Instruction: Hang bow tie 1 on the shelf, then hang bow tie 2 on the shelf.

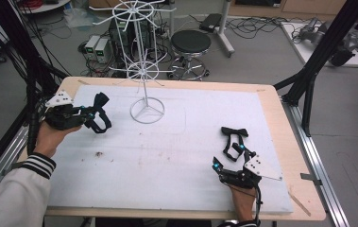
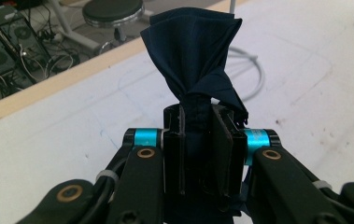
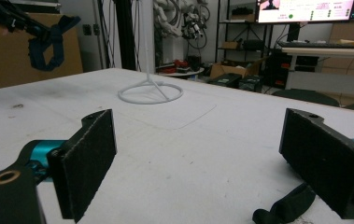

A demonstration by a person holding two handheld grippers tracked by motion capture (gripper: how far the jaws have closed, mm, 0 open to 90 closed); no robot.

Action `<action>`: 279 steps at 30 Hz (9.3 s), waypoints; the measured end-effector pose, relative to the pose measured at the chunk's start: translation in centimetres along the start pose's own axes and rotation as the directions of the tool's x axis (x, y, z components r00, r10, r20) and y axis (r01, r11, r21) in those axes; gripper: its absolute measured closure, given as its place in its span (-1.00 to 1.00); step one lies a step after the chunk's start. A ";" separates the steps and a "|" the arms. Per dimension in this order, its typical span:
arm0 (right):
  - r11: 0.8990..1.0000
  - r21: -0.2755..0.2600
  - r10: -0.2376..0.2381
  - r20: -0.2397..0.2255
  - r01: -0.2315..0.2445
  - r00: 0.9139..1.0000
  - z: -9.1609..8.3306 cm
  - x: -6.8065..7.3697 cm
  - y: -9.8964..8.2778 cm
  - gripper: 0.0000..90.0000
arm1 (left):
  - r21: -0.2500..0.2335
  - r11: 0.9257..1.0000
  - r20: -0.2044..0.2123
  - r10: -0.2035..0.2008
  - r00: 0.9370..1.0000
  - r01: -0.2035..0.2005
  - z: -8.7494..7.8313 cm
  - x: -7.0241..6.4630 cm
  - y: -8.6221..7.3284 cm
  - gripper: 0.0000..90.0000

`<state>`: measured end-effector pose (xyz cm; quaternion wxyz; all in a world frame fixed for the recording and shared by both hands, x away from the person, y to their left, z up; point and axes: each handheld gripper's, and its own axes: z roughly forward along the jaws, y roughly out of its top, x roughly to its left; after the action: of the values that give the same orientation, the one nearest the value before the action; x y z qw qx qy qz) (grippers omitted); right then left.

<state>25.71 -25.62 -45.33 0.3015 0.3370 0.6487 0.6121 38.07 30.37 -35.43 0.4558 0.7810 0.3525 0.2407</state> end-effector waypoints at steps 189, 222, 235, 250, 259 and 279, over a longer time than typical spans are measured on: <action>1.000 -0.009 0.006 -0.006 -0.006 1.000 -0.1 0.0 0.0 -0.77 | -0.182 0.983 0.020 0.019 1.000 -0.015 2.4 -2.7 11.6 -0.60; 1.000 -0.010 -0.006 0.006 0.006 1.000 -0.1 0.1 0.0 -0.77 | -0.377 0.926 0.120 0.057 0.991 -0.008 -2.1 -6.2 2.4 -0.69; 1.000 -0.009 -0.004 0.009 0.004 1.000 -0.1 0.1 0.0 -0.77 | -0.440 0.898 0.174 0.074 0.982 0.010 -2.6 -7.8 -1.8 -0.70; 1.000 -0.008 0.000 0.010 0.000 1.000 -0.1 0.1 0.0 -0.77 | -0.436 0.900 0.212 0.078 0.974 0.023 -1.7 -8.3 -3.0 -0.70; 1.000 -0.007 -0.014 0.008 0.014 1.000 -0.1 0.1 0.0 -0.77 | -0.439 0.898 0.233 0.075 0.970 0.035 -1.6 -8.3 -3.2 -0.70; 0.998 0.004 -0.069 -0.040 0.069 0.997 0.1 0.6 1.2 -0.77 | -0.434 0.900 0.245 0.073 0.967 0.042 -1.7 -7.7 -3.8 -0.70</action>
<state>25.53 -25.07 -44.13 0.3085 0.3029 0.6674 0.6063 30.72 26.66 -38.39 0.6587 0.6863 0.2218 0.2144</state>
